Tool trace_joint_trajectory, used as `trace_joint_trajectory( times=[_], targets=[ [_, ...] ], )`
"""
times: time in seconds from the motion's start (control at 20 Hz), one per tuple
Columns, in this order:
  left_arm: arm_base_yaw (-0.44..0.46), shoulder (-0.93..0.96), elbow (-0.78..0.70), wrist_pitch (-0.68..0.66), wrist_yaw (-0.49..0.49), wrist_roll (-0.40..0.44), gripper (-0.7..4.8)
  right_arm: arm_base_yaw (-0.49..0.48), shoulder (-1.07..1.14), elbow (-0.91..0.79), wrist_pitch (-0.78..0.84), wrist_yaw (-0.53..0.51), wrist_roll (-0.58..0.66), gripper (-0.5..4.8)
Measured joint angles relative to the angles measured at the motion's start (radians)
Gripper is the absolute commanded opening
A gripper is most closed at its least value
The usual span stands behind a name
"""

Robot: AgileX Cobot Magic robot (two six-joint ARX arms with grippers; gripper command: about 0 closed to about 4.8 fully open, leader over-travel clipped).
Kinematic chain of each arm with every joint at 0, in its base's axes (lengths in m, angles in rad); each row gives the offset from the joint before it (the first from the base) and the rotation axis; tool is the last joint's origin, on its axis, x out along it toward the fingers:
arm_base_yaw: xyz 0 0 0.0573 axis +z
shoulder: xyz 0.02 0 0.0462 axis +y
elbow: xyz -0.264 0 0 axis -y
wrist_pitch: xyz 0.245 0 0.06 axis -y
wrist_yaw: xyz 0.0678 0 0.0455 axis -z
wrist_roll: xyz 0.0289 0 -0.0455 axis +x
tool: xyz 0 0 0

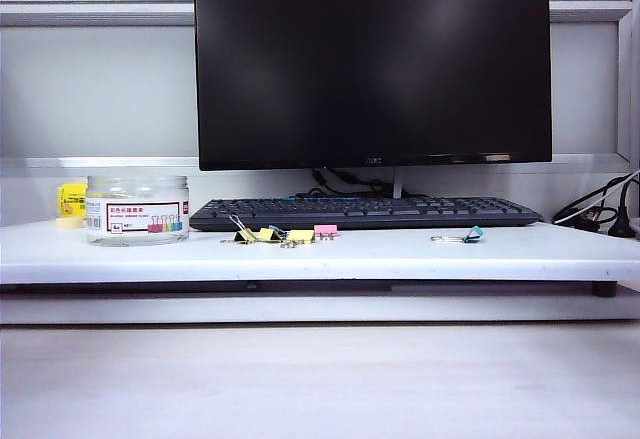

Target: Take the clips out of the round transparent plastic box and place them on the table.

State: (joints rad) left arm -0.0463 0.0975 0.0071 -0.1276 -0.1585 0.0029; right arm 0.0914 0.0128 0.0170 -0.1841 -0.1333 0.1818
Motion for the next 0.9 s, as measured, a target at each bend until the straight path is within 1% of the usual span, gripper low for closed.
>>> trace_joint_trajectory(
  times=[0.15, 0.25, 0.5, 0.9],
  targets=[
    [0.0, 0.0, 0.0, 0.0, 0.0, 0.0, -0.06, -0.008, 0.0, 0.0, 0.0, -0.001, 0.0, 0.53],
    [0.0, 0.0, 0.0, 0.0, 0.0, 0.0, -0.06, -0.04, 0.0, 0.0, 0.0, -0.001, 0.0, 0.53],
    [0.0, 0.0, 0.0, 0.0, 0.0, 0.0, -0.06, -0.158, 0.0, 0.0, 0.0, 0.002, 0.0, 0.53],
    [0.0, 0.0, 0.0, 0.0, 0.0, 0.0, -0.06, -0.164, 0.0, 0.0, 0.0, 0.002, 0.0, 0.53]
  ],
)
